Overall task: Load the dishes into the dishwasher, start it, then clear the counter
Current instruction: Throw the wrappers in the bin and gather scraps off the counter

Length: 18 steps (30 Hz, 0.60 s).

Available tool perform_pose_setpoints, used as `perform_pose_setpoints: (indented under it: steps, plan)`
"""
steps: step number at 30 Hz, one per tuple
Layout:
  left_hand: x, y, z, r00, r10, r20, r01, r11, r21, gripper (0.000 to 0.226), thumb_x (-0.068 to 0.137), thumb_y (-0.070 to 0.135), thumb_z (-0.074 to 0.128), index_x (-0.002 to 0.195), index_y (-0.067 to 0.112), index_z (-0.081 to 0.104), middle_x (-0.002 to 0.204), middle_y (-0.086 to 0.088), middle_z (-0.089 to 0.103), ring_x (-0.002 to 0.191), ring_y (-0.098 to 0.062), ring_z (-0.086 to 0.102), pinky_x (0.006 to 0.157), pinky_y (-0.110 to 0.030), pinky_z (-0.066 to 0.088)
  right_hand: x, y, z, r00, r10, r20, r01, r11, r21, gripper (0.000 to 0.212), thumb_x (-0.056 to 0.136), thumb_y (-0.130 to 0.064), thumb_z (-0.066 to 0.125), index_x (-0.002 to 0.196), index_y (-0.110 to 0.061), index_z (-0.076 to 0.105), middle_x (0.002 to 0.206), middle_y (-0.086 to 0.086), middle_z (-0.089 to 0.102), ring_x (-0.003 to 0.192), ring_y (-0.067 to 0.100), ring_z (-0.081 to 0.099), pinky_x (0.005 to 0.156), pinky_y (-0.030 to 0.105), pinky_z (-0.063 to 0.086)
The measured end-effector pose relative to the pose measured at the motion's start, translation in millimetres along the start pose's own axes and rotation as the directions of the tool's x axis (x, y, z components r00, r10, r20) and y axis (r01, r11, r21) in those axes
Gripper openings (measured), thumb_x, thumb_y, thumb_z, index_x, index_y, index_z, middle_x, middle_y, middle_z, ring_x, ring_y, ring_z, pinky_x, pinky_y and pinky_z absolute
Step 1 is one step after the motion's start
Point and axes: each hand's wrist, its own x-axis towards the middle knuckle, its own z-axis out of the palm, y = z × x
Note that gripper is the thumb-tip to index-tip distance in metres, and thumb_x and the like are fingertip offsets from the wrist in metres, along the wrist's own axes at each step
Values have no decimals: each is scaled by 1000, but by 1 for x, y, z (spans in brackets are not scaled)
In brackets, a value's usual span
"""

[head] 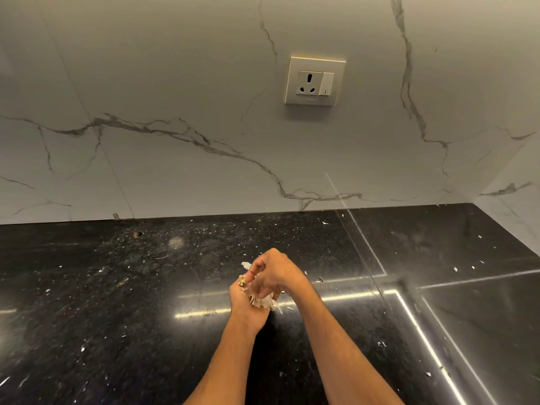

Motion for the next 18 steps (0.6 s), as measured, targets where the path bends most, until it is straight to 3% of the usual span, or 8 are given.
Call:
perform_pose_setpoints:
  steps: [4,8,10,14,16,18]
  plan:
    - [-2,1,4,1000,-2,1,2,999,-33,40,94,19,30,83,4,65,69,-13,62,52,-24,60,47,-30,49,-2,-4,-7,1000,-26,-17,26,1000,-9,19,75,-7,82,87,-20,76,84,10,75,67,18,69,68,41,62]
    - [2,4,8,1000,3,9,-3,1000,-29,35,89,21,35,96,6,66,91,-17,64,82,-33,62,65,-38,51,-4,0,-28,994,-34,-99,49,988,150,13,79,-9,79,89,-16,75,85,9,76,76,24,74,67,42,62]
    - [2,6,7,1000,-6,-11,6,1000,25,32,88,21,36,95,6,64,87,-16,62,78,-32,58,67,-38,48,-3,15,-41,982,14,-189,28,976,217,9,83,-6,74,88,-14,73,86,9,74,74,22,74,65,37,62]
    - [0,15,2,1000,-3,-2,3,998,59,27,90,19,38,91,7,62,76,-13,60,64,-27,55,55,-33,53,4,77,-58,872,193,-449,-131,978,165,21,89,0,60,80,-16,71,93,9,72,77,19,70,79,35,59]
    - [0,18,-1,1000,3,-3,-3,998,65,27,91,18,38,95,6,62,77,-14,60,64,-27,55,54,-33,54,5,107,-58,820,269,-505,-249,962,108,21,89,1,55,92,-11,72,106,12,71,98,25,66,90,33,52]
    - [1,21,-3,1000,13,6,-14,997,71,27,92,17,39,98,5,62,79,-14,60,65,-27,56,54,-33,54,5,123,-52,816,296,-497,-315,948,47,22,88,1,55,105,1,70,113,17,68,108,29,62,90,34,49]
